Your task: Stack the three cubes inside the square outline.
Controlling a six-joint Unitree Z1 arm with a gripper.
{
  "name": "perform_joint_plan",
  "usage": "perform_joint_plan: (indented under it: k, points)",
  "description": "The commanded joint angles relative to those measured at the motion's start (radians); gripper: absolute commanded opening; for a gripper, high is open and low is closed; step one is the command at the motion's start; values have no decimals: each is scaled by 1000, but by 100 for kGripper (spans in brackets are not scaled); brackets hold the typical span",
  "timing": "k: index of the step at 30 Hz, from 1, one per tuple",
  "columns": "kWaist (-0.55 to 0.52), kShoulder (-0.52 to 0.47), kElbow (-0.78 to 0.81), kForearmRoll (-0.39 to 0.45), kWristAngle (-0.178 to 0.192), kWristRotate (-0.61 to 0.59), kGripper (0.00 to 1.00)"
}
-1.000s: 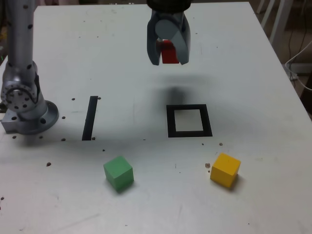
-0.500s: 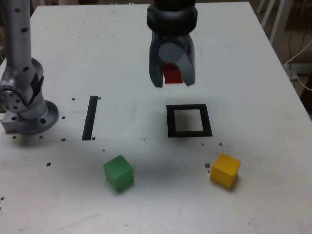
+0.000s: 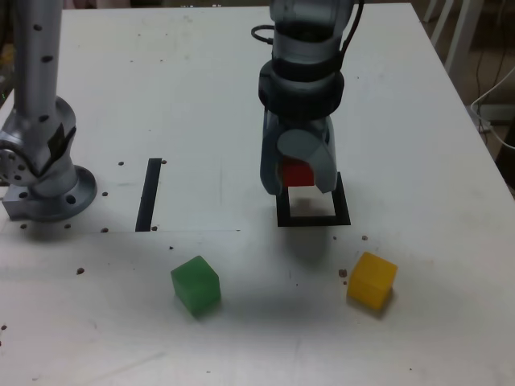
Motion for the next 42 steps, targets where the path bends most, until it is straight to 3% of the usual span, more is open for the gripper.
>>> perform_joint_plan:
  k: [1,25,33,42]
  points:
    - [5,14,-7,-9,5,-5,37]
    - [50,118,-33,-48,6,-25,37]
    - [51,119,-23,-48,6,-25,47]
    - [51,114,-15,-46,-8,-25,49]
